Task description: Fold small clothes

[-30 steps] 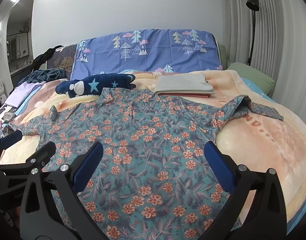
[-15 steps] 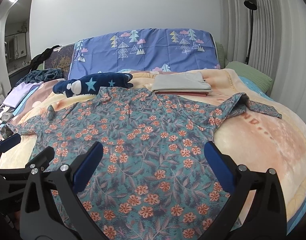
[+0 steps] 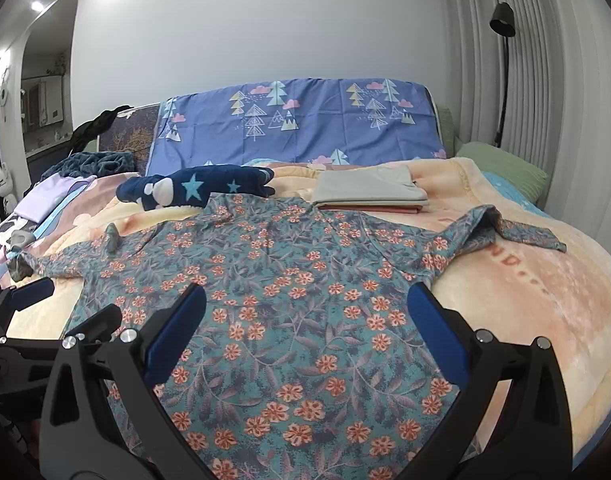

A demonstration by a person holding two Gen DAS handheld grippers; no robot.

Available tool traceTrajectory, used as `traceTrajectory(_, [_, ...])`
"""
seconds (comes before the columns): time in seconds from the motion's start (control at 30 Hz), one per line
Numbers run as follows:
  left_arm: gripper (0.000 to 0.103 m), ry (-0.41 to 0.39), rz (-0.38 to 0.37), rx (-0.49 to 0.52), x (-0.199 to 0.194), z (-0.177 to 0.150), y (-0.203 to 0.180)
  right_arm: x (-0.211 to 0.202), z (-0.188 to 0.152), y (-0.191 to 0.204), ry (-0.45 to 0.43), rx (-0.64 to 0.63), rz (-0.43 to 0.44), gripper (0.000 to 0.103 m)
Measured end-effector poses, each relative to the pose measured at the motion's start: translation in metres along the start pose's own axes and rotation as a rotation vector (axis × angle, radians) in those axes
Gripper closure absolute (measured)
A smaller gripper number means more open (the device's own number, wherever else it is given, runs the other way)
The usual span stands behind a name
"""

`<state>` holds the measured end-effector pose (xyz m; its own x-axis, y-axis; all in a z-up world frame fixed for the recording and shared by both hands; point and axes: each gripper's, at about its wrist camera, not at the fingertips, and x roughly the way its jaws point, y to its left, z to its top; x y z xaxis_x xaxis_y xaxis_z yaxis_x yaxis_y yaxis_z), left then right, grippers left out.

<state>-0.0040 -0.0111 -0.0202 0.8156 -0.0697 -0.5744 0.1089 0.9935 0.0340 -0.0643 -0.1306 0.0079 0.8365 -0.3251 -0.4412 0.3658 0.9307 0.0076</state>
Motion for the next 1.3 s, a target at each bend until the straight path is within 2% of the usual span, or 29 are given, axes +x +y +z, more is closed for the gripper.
traceTrajectory(0.27, [0.001, 0.004, -0.004, -0.001, 0.0009, -0.0018, 0.0004, 0.0053, -0.0028, -0.0019, 0.039, 0.017, 0.008, 0.002])
traceTrajectory(1.3, [0.001, 0.015, -0.017, -0.009, 0.0039, -0.0008, -0.0017, 0.0083, -0.0051, -0.0012, 0.054, 0.008, -0.005, 0.002])
